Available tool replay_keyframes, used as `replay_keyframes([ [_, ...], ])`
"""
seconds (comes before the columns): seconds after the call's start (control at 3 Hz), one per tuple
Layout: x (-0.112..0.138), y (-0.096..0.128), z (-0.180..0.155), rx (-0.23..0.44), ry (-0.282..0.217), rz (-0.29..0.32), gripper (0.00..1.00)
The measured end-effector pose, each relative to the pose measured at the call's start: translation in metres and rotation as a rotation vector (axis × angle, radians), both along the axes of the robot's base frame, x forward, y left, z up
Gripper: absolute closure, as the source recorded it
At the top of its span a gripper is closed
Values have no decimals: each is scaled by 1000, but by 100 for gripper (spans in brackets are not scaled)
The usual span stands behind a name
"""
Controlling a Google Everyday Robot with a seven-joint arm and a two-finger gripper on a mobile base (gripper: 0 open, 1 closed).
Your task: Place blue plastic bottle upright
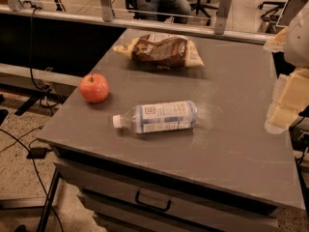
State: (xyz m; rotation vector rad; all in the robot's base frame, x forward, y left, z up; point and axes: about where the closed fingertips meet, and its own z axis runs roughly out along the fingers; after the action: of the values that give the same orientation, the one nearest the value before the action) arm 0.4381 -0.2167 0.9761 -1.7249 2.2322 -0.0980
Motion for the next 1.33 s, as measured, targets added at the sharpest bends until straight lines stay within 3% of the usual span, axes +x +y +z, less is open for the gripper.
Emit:
replay_keyframes([
  [0.33, 0, 0, 0, 0, 0, 0, 0],
  [0.67, 18, 29, -7, 7, 17, 74, 0],
  [1.0, 65, 102, -52, 33, 108, 216, 0],
  [1.33, 88, 145, -83, 40, 166, 278, 0],
])
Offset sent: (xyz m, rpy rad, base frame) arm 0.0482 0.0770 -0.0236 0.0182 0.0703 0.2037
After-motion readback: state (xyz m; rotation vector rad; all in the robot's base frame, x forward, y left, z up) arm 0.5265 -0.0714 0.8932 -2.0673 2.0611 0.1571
